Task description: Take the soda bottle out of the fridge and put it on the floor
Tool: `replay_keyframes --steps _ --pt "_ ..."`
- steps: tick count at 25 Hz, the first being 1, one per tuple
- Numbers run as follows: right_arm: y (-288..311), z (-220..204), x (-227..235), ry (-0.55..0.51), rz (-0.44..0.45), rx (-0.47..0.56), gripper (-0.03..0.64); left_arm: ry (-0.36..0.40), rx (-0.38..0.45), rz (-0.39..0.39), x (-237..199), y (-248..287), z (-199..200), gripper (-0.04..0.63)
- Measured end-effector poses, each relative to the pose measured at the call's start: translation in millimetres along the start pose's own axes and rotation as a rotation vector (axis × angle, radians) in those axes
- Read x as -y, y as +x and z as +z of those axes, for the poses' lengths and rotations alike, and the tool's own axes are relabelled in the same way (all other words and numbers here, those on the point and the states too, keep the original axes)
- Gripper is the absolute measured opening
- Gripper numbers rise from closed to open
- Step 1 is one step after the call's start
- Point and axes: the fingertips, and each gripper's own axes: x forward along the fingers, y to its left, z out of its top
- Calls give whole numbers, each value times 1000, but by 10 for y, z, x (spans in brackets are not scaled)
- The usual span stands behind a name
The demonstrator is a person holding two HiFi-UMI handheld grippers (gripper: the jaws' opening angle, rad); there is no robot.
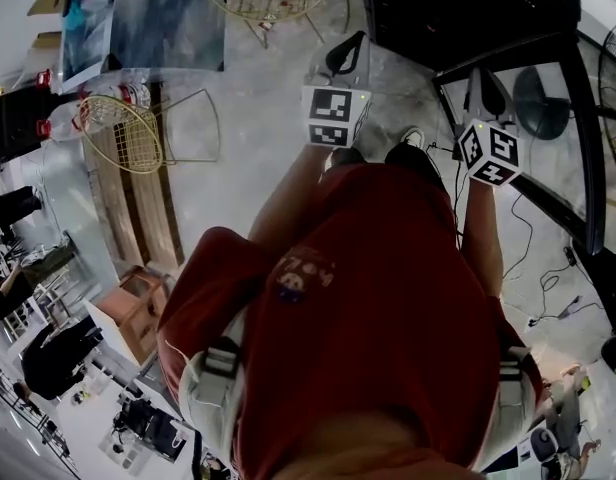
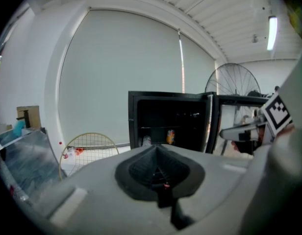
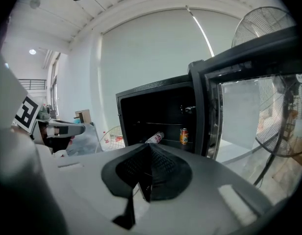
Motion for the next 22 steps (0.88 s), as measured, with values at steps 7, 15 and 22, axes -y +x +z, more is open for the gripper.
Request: replay_keyframes --steps 7,15,22 --pt "17 -19 -78 -3 1 -7 -2 8 3 -7 -11 -37 -18 -2" --pt "169 -84 -275 -13 2 -21 -2 -8 -19 -10 -203 -46 -145 -2" --pt "327 -215 -437 -22 21 -55 -2 -23 -49 3 -368 -63 -342 -2"
